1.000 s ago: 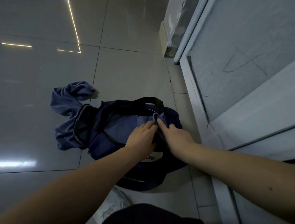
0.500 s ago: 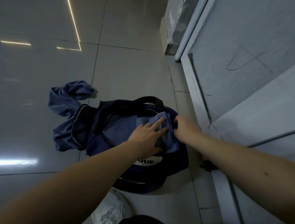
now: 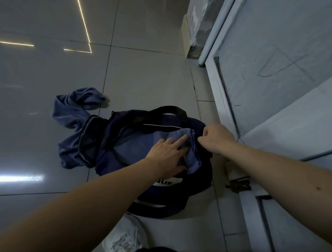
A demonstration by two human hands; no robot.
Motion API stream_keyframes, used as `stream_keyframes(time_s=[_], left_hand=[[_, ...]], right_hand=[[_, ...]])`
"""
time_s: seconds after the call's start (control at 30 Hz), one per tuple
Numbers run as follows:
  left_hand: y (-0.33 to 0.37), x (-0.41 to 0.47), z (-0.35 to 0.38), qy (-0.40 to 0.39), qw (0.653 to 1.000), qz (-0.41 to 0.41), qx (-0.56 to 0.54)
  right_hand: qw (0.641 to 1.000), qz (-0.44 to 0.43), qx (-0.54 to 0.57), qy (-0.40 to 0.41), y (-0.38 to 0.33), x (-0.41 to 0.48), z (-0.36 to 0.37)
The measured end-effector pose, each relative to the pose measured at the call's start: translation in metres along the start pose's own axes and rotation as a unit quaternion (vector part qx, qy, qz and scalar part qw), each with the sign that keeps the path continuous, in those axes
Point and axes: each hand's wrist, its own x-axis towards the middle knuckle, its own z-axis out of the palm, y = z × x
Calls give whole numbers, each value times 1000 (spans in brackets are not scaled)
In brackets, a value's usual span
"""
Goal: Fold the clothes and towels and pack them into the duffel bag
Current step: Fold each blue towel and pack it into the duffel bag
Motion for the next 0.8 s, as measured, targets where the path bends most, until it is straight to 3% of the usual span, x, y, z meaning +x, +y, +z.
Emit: stream_keyframes(time_s=[0.27, 0.53, 0.8], left_hand=[[6, 24, -3, -63, 996, -60, 2], [14, 19, 12, -7, 992, -121, -33], [33, 19, 13, -4, 981, -191, -12]], right_hand=[[993, 2, 101, 62, 4, -7, 5], [994, -1, 103, 44, 1, -5, 1], [994, 3, 103, 35, -4, -5, 0]])
